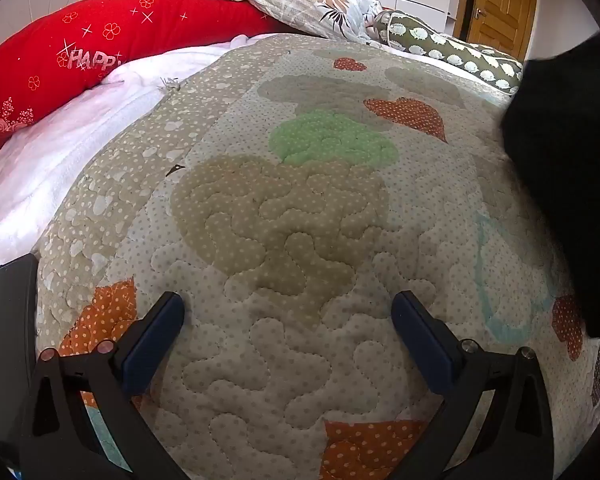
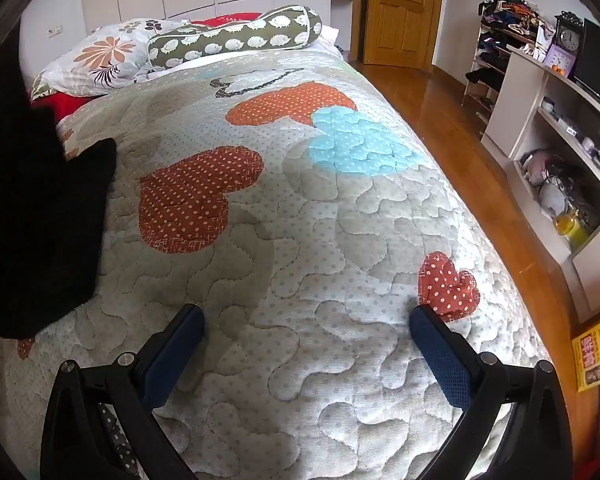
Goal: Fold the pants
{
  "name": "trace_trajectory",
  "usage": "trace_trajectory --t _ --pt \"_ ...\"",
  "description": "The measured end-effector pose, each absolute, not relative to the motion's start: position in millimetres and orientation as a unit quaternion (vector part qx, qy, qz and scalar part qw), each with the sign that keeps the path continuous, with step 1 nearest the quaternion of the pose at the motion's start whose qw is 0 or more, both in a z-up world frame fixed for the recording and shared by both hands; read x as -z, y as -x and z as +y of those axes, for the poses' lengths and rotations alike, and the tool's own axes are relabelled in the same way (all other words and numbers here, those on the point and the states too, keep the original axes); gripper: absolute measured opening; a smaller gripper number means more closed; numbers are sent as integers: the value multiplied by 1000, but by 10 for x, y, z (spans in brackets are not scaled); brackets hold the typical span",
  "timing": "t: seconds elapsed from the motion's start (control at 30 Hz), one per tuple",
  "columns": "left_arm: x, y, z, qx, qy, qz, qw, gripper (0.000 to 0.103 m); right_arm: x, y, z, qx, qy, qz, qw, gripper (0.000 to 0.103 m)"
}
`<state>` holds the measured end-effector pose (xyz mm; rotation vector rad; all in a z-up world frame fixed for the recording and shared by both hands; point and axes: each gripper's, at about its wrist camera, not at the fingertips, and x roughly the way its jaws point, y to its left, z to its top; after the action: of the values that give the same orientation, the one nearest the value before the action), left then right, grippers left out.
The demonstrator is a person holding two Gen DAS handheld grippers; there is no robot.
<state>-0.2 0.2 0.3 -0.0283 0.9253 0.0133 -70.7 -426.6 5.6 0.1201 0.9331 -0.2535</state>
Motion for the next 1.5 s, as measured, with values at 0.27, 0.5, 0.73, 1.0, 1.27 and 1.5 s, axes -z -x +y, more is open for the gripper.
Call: trace_trajectory --t 0.27,0.5,0.73,1.0,1.27,1.5 --pt "-2 2 1 -6 14 446 895 103 -56 705 -4267 122 -58 448 884 103" --pt "12 7 12 -8 12 447 894 103 -54 703 -4264 121 -58 448 884 103" --pt "13 -1 8 -8 11 446 895 103 -58 724 -4275 121 -59 448 884 103" --pt "-17 -8 -47 -15 2 459 888 103 -49 713 -4271 123 -58 446 885 103" --pt "-474 325 -205 1 25 418 908 103 -160 771 -4305 122 -72 442 886 103" --pt "-826 494 -498 32 5 379 925 103 -510 999 -4163 88 -99 388 912 103"
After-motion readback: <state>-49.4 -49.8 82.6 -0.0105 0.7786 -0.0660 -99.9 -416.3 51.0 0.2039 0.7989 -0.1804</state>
